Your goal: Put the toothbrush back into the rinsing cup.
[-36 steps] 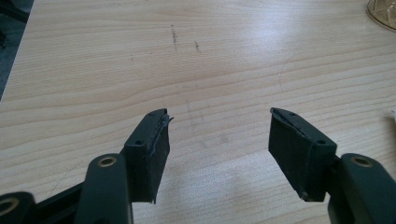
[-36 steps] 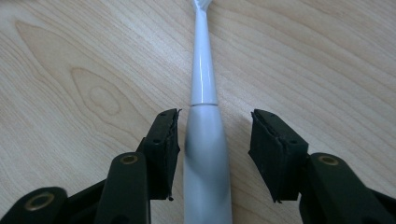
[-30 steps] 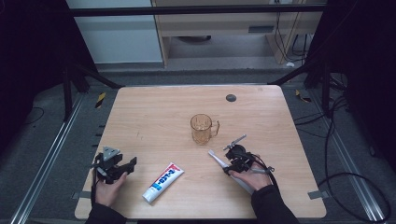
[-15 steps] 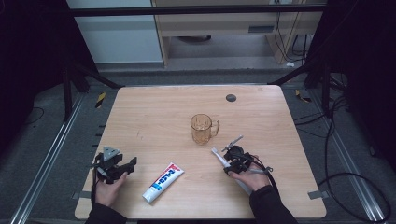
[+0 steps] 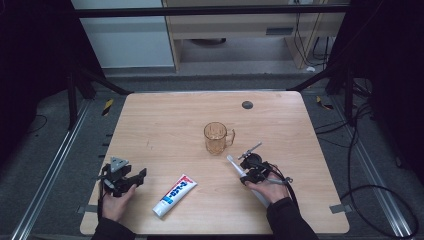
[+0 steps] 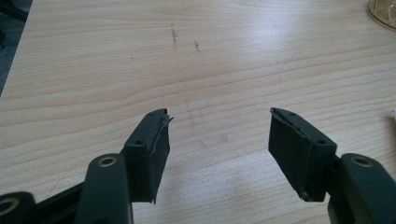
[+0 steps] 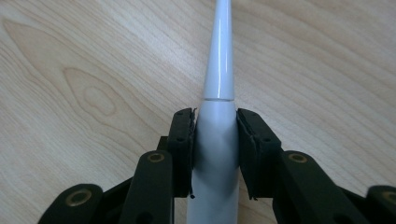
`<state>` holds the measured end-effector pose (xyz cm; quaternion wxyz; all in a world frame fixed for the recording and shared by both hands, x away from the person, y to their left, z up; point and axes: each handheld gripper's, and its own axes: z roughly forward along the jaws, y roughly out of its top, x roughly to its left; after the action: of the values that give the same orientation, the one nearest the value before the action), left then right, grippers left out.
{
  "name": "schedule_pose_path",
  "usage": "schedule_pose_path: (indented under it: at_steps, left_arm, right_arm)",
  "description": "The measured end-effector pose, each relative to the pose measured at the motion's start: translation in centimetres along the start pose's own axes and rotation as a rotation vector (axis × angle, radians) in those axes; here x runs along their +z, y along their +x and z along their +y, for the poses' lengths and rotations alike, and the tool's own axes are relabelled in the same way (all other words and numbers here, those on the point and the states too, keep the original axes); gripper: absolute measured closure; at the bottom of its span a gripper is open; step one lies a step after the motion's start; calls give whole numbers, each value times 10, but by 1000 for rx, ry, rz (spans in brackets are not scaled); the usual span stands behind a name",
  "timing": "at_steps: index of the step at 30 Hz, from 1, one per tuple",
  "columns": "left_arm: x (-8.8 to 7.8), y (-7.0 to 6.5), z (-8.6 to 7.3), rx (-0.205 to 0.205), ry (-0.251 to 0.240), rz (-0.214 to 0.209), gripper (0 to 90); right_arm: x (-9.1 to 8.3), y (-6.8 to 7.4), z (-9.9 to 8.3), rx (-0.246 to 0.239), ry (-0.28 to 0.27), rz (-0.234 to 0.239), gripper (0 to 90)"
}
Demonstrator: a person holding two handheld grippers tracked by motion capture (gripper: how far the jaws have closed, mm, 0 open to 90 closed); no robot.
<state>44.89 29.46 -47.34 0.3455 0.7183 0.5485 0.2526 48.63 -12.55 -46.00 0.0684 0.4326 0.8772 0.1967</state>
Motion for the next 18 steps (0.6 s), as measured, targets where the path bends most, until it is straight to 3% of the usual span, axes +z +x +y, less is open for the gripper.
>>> schedule_pose_path:
  at_steps: [10, 18]
  left_arm:
    - [0, 0, 0, -1, -1, -1, 376]
    - [0, -1, 0, -1, 0, 0, 376]
  right_arm:
    - [-28, -3, 1, 20, -95, 11, 681]
    - [-57, -5, 2, 25, -208, 18, 682]
